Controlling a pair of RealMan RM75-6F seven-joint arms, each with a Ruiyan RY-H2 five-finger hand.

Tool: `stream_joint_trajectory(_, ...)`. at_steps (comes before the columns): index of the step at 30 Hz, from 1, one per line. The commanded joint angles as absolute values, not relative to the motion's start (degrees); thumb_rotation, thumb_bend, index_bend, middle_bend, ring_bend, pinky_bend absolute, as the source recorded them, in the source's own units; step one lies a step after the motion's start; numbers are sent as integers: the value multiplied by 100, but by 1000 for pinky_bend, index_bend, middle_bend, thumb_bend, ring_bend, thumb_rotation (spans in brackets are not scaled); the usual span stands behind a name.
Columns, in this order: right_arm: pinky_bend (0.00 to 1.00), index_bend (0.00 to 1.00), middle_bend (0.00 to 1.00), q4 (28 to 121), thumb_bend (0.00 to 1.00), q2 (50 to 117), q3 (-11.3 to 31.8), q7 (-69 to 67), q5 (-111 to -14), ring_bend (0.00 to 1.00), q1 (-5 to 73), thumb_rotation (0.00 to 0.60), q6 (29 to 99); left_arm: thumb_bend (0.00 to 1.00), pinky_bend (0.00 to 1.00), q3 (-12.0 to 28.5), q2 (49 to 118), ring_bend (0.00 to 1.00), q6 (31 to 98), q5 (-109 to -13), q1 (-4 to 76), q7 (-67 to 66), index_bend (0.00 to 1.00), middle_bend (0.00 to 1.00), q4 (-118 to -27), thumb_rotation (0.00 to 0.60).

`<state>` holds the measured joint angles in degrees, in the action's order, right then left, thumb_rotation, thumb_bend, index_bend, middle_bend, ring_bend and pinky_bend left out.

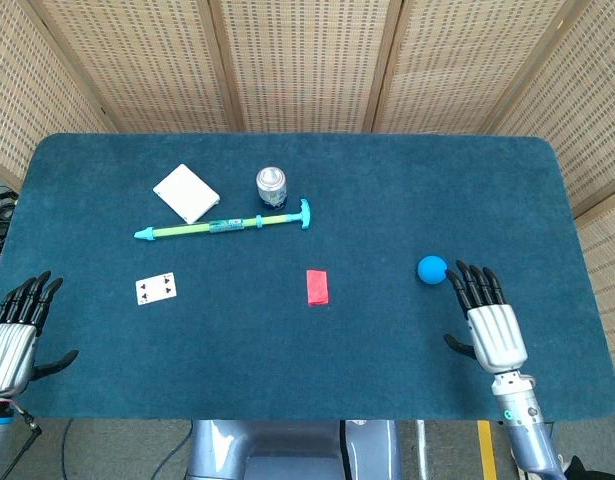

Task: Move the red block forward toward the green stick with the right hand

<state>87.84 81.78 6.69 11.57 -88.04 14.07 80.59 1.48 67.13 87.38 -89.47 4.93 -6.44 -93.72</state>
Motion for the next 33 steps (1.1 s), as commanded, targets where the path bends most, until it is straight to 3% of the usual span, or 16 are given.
stream_joint_trajectory(1,0,55,0,8942,256,8401,889,1487,-8622,0,1735,600,7695,105,80,166,6722,0,8690,-8895,513,-633,0,0,-9352,600)
stream_joint_trajectory(12,0,55,0,9013,254,9362,1448,2478,-7679,0,2646,600,6737,110,80,256,6695,0,8473,-8606,579,-410,0,0,-9264,600)
stream_joint_trajectory(33,0,55,0,7615,316,10824,1749,3125,-6413,0,3697,600,6032,111,80,390,6576,0,8346,-8318,624,-38,0,0,-9222,600)
